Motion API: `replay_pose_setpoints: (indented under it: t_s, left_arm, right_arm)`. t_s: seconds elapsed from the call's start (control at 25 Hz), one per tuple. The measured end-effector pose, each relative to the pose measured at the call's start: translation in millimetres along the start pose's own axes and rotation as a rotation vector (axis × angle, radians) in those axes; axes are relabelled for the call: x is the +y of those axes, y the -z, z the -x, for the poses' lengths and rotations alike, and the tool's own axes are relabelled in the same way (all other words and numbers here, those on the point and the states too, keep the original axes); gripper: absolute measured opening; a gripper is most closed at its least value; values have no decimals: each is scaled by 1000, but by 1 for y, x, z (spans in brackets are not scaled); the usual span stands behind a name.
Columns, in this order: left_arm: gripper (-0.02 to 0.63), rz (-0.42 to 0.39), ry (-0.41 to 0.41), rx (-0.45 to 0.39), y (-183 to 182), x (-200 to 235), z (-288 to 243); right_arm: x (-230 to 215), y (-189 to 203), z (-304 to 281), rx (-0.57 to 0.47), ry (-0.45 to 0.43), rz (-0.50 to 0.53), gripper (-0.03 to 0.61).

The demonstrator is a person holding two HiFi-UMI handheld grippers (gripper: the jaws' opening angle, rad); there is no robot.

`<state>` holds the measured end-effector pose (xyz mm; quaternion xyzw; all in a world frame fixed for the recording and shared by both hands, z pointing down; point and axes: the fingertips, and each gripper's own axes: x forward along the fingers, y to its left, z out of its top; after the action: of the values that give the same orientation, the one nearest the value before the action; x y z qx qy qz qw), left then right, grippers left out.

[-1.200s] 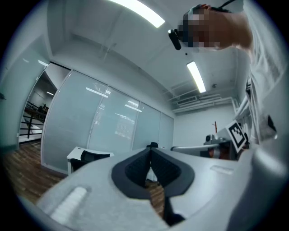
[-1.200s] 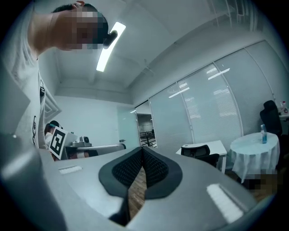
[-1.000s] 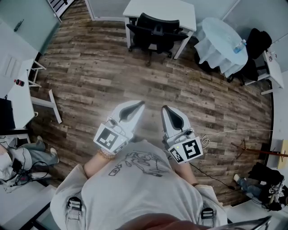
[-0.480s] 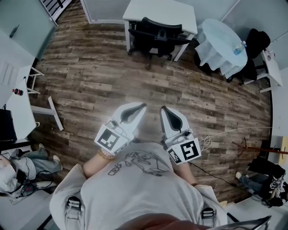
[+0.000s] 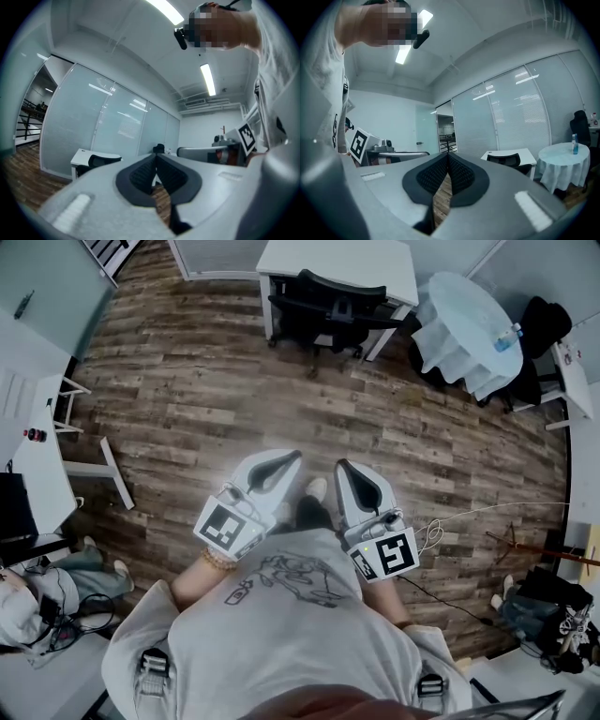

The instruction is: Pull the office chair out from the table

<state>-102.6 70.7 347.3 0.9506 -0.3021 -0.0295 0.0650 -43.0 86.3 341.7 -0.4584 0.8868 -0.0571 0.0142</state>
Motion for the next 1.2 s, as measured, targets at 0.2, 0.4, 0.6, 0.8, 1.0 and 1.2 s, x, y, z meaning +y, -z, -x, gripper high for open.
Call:
replay_pose_setpoints:
  t_s: [0.2,0.4,0.6,0.8,1.0,1.2]
  left_arm:
    - [5,-10,12,13,5,7,-33]
    - [5,-28,-8,12,2,23,-74]
    - [5,-34,-29,4,-1,34,-124]
    - [5,-35,-55,2,1,47,-167]
    - [5,-43,-70,0,3,53,-199]
    - [5,-31,-88,8,8,58,-213]
  right_arm:
    - [-38,3,-9,-4,17,-13,6]
    - [-83,-1,-22,-8,6,0,6]
    - [-131,-5,-34,-8,-14,2,6]
    - [-173,-9,-45,-5,-30,12,6]
    - [-205,-10,-50,1,-43,16,6]
    - [-219,-9,-55,6,-60,16,6]
